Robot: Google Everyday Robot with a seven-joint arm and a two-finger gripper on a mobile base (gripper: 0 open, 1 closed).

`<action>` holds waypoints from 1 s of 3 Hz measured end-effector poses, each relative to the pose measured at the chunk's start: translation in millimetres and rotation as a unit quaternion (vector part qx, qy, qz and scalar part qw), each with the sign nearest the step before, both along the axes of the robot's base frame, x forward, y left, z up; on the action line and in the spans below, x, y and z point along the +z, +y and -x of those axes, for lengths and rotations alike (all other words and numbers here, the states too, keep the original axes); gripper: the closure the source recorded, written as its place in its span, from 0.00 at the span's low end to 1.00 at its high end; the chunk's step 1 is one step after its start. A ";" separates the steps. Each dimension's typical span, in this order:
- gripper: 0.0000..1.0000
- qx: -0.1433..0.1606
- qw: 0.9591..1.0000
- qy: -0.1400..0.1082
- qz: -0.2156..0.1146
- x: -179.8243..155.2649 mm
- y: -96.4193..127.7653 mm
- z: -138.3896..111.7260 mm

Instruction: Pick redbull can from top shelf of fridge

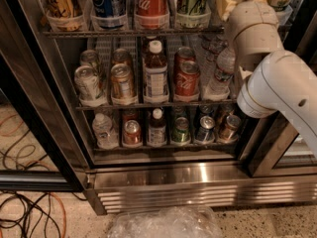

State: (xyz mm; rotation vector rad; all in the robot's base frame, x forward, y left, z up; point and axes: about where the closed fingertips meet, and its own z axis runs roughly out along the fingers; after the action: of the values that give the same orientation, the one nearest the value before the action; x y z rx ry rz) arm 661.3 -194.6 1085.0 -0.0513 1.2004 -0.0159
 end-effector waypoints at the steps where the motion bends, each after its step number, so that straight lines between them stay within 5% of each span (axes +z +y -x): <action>1: 1.00 0.004 0.998 -0.054 -0.011 22.4 -3.8 9.6; 2: 1.00 0.006 0.996 -0.090 -0.008 36.7 -5.8 19.6; 3: 1.00 0.018 0.995 -0.102 0.010 36.1 -3.8 33.6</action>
Offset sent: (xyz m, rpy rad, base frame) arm -0.0326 -0.0098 0.0517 0.0122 -0.2684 0.0143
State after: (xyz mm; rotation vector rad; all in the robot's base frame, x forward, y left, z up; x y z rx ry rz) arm 627.7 -198.4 1121.1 -0.0871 0.9959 -0.0023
